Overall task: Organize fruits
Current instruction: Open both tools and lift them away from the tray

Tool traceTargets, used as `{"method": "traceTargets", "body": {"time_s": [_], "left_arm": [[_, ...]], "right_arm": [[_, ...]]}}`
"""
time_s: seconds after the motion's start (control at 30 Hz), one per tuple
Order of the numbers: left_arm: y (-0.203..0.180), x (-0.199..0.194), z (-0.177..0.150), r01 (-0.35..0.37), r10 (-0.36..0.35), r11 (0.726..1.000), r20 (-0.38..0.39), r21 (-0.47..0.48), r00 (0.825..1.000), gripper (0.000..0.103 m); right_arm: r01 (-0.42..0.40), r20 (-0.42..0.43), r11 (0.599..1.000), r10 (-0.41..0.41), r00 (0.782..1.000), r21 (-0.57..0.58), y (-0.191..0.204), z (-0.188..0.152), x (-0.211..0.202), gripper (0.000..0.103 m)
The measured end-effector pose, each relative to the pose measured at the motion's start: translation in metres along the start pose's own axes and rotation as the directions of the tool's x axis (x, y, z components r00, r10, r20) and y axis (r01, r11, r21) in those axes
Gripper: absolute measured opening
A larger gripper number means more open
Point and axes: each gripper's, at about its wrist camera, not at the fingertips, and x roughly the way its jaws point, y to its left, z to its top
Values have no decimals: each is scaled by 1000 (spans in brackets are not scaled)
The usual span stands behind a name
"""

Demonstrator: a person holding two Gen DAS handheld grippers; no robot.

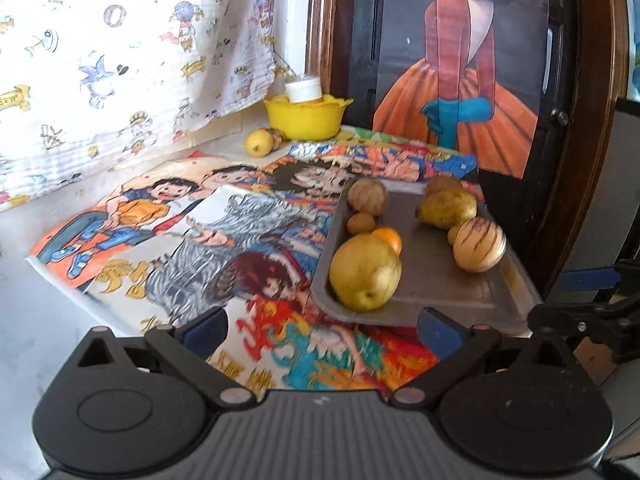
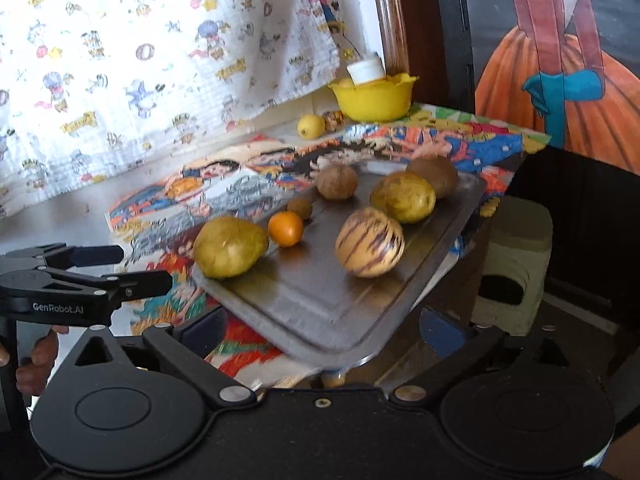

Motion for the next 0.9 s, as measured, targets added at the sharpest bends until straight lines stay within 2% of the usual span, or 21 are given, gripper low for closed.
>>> {"method": "traceTargets", "body": {"time_s": [0.1,0.53,0.8,0.9], "left_arm": [[4,-2,-3,-34,34,999,-34,3,999,103],[26,-20,-3,-86,87,996,-56,25,995,103],[36,-25,10,-98,100,995,-52,31,994,103],[39,-24,17,-125,127,991,-36,49,991,103]], "right_arm": [[-5,-23,1000,5,1000,5,8,-5,-2,102],[-14,-37,998,12,999,-58,39,0,-23,102],[-4,-36,997,1,999,-80,46,14,-28,102],[-1,-38,995,-3,999,-104,48,21,-26,102]]}}
